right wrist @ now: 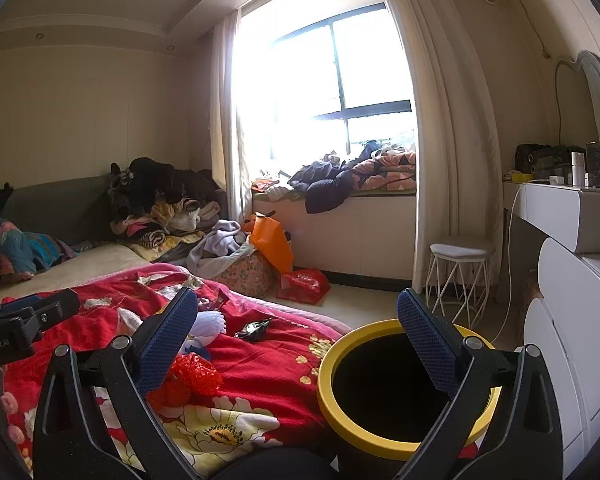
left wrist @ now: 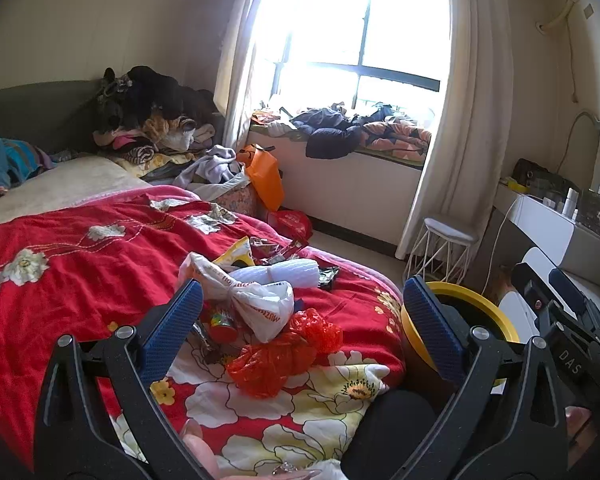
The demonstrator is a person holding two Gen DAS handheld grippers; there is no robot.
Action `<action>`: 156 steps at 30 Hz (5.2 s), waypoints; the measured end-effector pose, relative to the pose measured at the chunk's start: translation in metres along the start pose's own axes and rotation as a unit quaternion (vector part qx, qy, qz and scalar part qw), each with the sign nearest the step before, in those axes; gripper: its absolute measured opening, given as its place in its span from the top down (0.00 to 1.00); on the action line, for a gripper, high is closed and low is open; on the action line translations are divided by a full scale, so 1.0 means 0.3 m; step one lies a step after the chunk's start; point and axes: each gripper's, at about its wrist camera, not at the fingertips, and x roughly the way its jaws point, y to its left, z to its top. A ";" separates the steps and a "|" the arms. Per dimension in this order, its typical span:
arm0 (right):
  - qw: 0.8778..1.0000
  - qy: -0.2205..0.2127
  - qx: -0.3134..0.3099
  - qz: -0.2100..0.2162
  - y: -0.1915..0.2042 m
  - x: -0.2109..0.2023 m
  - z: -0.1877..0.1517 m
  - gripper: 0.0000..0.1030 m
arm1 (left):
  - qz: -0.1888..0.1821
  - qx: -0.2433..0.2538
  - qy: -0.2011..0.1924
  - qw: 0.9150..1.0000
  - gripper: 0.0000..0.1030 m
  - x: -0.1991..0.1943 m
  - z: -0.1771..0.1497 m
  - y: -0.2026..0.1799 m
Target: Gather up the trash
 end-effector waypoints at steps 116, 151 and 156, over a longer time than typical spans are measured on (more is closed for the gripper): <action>0.926 0.317 0.014 0.203 0.288 0.540 -0.231 0.87 | -0.023 -0.166 0.174 0.970 0.65 0.639 -0.006 0.519; 0.978 0.185 0.058 0.077 -0.106 0.392 0.019 0.90 | -0.039 -0.076 0.048 0.995 0.77 0.368 0.239 0.242; 0.981 0.173 0.067 0.053 -0.171 0.372 0.024 0.90 | -0.053 -0.058 0.057 0.995 0.77 0.377 0.226 0.179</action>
